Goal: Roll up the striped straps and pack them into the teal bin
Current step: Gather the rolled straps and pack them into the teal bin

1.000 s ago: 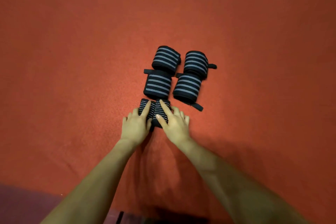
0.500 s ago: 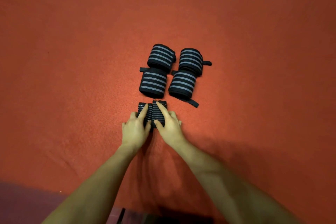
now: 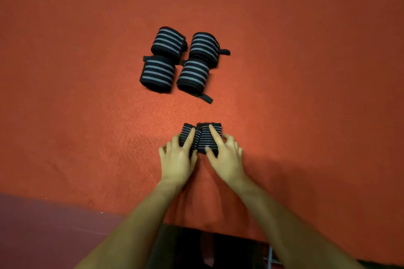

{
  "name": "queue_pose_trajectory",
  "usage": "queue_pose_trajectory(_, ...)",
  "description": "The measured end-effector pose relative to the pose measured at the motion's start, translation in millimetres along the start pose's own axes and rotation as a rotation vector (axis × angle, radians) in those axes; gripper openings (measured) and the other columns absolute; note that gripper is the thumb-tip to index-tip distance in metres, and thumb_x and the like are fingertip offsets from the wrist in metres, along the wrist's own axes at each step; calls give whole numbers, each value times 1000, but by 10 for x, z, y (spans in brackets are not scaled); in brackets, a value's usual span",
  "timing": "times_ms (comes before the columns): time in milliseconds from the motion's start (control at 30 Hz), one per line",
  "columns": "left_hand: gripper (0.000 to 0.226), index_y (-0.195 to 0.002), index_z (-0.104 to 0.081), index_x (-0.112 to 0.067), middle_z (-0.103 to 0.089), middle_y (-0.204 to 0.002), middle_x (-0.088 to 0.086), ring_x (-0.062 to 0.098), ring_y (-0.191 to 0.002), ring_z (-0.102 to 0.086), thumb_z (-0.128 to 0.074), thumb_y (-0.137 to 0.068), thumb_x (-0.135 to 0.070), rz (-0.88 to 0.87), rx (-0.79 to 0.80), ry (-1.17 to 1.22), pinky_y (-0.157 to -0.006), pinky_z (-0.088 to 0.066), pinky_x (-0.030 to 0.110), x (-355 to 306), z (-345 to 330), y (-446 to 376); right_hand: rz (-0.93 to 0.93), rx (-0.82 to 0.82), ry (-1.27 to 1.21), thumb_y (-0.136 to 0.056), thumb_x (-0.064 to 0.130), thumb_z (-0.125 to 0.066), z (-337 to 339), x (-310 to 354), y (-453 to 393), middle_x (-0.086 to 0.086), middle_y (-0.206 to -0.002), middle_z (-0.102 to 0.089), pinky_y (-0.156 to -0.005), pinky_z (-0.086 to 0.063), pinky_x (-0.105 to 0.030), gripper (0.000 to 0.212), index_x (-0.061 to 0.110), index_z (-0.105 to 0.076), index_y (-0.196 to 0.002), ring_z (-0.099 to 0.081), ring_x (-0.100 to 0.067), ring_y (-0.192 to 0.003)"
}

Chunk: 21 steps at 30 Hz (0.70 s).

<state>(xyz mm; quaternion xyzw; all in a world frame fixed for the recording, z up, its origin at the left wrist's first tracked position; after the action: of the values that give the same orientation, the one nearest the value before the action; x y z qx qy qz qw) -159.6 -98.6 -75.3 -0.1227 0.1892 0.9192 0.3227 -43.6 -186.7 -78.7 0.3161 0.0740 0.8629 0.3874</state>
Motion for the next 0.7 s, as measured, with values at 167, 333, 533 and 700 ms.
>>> queue_pose_trajectory(167, 63, -149, -25, -31, -20, -157, 5, 33, -121, -46, -53, -93, -32, 37, 62, -18, -98, -34, 49, -81, -44, -45, 24, -2, -34, -91, 29, -59, -97, 4, 13, -4, -154, -28, -106, -29, -38, 72, 44, -20, -149, -40, -27, -123)
queue_pose_trajectory(333, 61, -145, -37, -28, -32, -153, 2, 34, -118, -49, -61, -89, -27, -14, -15, 77, -94, -35, 48, -19, 125, -116, 55, -82, -147, -90, 19, -59, -80, -34, 40, -2, -148, -36, -103, -25, -35, 69, 41, -28, -147, -40, -25, -123)
queue_pose_trajectory(533, 55, -135, -53, -23, -52, -140, 5, 29, -89, -64, -47, -83, -40, -255, -58, 50, -81, -42, 44, -530, 300, -84, 49, -297, -188, -85, 19, -64, 375, -324, 272, -5, -146, -43, -93, -23, -31, 63, 32, -42, -143, -48, -30, -118)
queue_pose_trajectory(700, 54, -134, -54, -22, -52, -140, 4, 26, -90, -64, -46, -85, -42, -460, -61, 103, -85, -39, 40, -1433, 322, 29, -31, -502, -261, -83, 34, -50, 938, -807, 712, -3, -143, -48, -90, -30, -33, 55, 31, -48, -139, -53, -27, -109)
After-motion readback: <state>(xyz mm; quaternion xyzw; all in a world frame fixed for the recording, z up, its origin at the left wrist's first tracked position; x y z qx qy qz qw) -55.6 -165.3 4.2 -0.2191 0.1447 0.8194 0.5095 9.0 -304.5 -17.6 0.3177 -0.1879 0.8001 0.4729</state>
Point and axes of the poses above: each hand's wrist, its own y-axis away from the middle knuckle, its own z-axis out of the back of the hand, x = y × z, the point moved 4 cm from there along -y, towards the middle knuckle
